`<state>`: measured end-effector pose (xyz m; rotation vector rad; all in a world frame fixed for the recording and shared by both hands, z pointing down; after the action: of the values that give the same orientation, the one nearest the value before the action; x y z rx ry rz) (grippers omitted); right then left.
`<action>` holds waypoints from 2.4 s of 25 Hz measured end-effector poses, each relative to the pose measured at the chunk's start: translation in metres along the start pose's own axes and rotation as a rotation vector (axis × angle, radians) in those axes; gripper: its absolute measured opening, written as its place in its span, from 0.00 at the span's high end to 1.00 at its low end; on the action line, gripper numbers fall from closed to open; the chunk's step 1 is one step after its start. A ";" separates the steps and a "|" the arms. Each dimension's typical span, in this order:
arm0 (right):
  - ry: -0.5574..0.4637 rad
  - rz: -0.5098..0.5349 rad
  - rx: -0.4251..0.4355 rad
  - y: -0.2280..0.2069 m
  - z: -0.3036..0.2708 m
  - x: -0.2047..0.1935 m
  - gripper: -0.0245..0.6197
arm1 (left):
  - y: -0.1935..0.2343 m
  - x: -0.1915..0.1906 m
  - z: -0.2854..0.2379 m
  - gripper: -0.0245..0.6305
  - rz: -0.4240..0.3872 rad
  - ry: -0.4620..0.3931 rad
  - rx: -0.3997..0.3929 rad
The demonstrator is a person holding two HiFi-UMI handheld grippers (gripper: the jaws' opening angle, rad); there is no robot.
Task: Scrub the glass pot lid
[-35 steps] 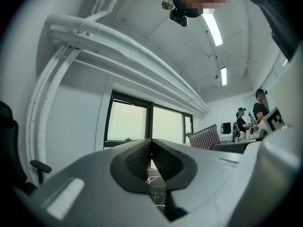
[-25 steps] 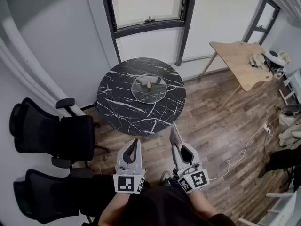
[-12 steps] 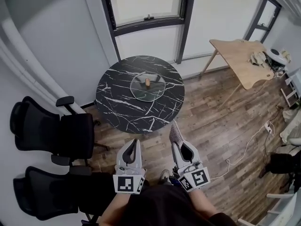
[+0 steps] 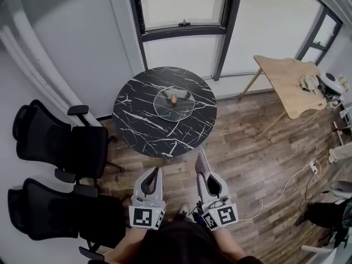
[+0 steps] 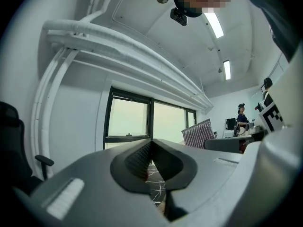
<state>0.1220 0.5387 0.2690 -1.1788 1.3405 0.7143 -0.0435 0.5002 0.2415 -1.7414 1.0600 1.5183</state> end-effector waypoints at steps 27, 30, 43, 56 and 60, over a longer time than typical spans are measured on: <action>0.096 0.018 0.016 -0.057 -0.150 0.007 0.84 | 0.090 0.003 -0.145 0.96 0.095 0.040 -0.012; 0.102 0.021 0.011 -0.055 -0.180 0.014 0.84 | 0.109 0.011 -0.168 0.96 0.096 0.044 -0.040; 0.127 0.021 -0.084 -0.059 -0.287 0.035 0.84 | 0.194 0.013 -0.244 0.96 0.108 0.059 -0.123; 0.171 0.006 -0.126 -0.079 -0.323 0.020 0.84 | 0.203 -0.007 -0.275 0.96 0.137 0.099 -0.160; 0.185 -0.004 -0.118 -0.100 -0.333 0.019 0.84 | 0.201 -0.008 -0.294 0.96 0.135 0.111 -0.132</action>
<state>0.1020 0.1961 0.3264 -1.3683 1.4641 0.7027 -0.0659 0.1525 0.3139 -1.8962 1.1766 1.6219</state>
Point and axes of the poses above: the fingertips, and each gripper's own axes: z backward along the fingers, y to its left, x out of its top, the point moved 3 cm from there along z, backward along the fingers, and after that the axes turned 12 degrees about y, right-handed, at the moved point
